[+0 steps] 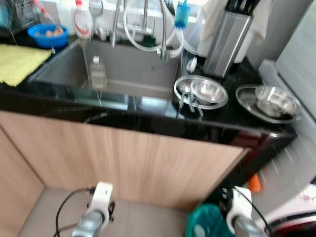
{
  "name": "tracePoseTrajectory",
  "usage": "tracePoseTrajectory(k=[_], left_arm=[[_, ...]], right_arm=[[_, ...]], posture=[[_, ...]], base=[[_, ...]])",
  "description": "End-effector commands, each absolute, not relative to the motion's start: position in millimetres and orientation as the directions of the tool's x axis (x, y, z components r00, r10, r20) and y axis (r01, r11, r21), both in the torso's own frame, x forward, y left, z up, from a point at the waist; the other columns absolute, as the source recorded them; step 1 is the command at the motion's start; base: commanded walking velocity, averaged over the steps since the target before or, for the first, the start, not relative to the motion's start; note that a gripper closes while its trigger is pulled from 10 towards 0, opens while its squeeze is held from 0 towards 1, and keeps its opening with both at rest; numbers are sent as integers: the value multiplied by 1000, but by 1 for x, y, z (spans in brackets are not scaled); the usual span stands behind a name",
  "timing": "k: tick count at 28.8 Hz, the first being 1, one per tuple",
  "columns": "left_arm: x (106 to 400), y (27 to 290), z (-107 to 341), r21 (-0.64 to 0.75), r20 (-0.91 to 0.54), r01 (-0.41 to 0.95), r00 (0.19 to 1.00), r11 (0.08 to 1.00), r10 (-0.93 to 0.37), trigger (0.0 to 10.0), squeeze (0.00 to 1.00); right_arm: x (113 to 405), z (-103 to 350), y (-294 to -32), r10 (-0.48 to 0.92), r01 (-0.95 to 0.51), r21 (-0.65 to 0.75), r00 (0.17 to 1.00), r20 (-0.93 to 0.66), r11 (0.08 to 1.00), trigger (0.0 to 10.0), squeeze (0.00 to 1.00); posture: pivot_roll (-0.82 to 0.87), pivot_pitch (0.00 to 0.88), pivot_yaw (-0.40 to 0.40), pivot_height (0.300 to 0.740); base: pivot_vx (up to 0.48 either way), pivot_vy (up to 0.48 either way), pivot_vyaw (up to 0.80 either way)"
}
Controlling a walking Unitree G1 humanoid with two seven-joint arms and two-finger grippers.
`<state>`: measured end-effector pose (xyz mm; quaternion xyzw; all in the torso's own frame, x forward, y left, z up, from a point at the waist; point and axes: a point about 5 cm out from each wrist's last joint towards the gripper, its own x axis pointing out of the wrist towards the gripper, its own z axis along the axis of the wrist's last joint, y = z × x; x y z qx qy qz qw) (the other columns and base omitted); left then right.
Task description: Kitchen organization
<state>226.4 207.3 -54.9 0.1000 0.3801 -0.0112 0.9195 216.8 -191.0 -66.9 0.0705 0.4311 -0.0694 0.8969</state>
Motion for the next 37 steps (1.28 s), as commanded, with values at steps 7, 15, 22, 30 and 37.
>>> tracePoseTrajectory(k=[7, 15, 22, 30, 37], left_arm=[[235, 193, -52, 150, -688, 124, 726, 981, 13, 10000, 0], [235, 194, -52, 154, -687, 122, 726, 980, 18, 10000, 0], [237, 194, -50, 159, -680, 124, 733, 979, 17, 10000, 0], [236, 192, -51, 174, -677, 146, 736, 974, 10, 10000, 0], [235, 189, -52, 170, -679, 155, 734, 973, 2, 10000, 0]], right_arm=[[222, -61, -209, -115, 212, 29, 636, -763, 977, 10000, 0], [222, -60, -209, -113, 209, 30, 637, -763, 977, 10000, 0], [223, -60, -209, -112, 209, 31, 637, -762, 977, 10000, 0], [222, -61, -208, -110, 209, 34, 637, -763, 977, 10000, 0], [223, -60, -207, -94, 184, 35, 645, -758, 982, 10000, 0]], posture=[[123, 0, -104, 740], [125, 0, -103, 740], [126, 0, -103, 740], [121, 0, -101, 740], [120, 0, -99, 740]], base=[[0, 480, 0], [0, 480, 0], [0, 480, 0], [0, 115, 0], [0, 0, 0]])
